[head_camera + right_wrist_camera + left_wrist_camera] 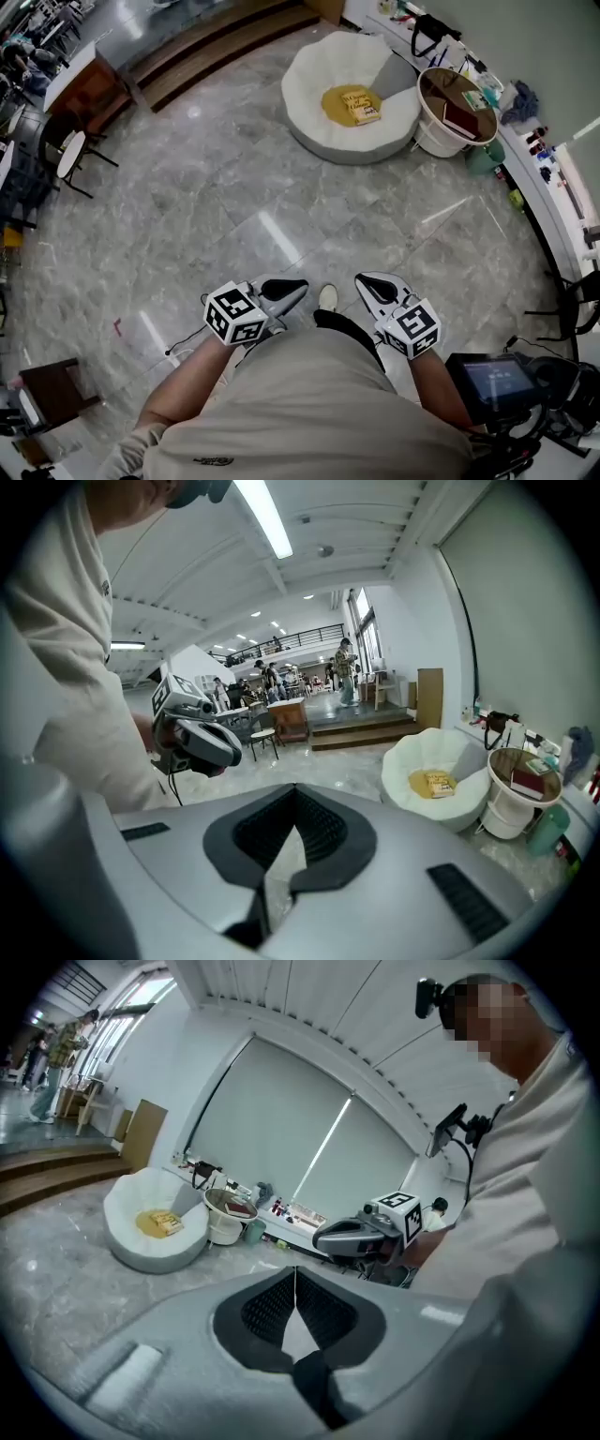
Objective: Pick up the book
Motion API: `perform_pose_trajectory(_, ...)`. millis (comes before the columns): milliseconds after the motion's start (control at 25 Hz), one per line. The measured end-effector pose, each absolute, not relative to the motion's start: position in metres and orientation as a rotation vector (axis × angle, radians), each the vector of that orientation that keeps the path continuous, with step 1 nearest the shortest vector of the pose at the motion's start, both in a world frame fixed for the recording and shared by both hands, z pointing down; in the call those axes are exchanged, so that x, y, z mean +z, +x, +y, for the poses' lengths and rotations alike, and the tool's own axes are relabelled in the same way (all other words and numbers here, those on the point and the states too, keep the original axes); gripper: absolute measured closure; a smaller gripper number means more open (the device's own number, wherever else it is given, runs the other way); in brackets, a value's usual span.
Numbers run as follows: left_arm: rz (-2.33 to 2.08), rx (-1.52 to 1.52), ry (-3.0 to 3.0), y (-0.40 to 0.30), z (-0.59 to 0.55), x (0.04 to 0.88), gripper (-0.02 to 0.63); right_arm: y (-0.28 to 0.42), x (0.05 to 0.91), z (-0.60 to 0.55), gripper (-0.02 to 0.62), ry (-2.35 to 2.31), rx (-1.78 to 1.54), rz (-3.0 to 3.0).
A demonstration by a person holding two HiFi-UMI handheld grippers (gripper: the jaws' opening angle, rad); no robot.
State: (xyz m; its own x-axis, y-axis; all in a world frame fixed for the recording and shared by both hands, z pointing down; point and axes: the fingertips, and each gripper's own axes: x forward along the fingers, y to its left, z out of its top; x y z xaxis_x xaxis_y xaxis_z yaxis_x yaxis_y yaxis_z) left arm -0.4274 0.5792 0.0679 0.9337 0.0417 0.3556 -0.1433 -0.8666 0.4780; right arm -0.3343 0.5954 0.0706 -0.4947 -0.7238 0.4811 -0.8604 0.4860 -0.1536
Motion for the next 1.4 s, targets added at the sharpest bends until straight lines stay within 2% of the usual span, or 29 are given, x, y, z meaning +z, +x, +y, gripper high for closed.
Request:
perform_pose_trajectory(280, -0.063, 0.519, 2.600, -0.332, 0.540, 0.060, 0.597, -0.246, 0.072, 0.555, 0.567, 1.385, 0.502, -2.410)
perform_pose_trajectory(360, -0.055, 0.521, 2.600, -0.315, 0.529, 0.060, 0.597, -0.226, 0.072, 0.542, 0.480, 1.443, 0.495, -2.396)
perform_pose_trajectory(440, -0.048, 0.528, 2.599, -0.300, 0.515, 0.064, 0.597, -0.206, 0.075, 0.529, 0.460, 1.495, 0.491, -2.378)
perform_pose_trajectory(800, 0.012, 0.525, 2.567, -0.241, 0.411, 0.101, 0.582, -0.139, 0.098, 0.448, 0.456, 1.653, 0.532, -2.271)
perform_pose_trajectory(1400, 0.245, 0.539, 2.505, -0.167, 0.188, 0.116, 0.551, -0.074, 0.086, 0.241, 0.457, 1.812, 0.594, -2.107)
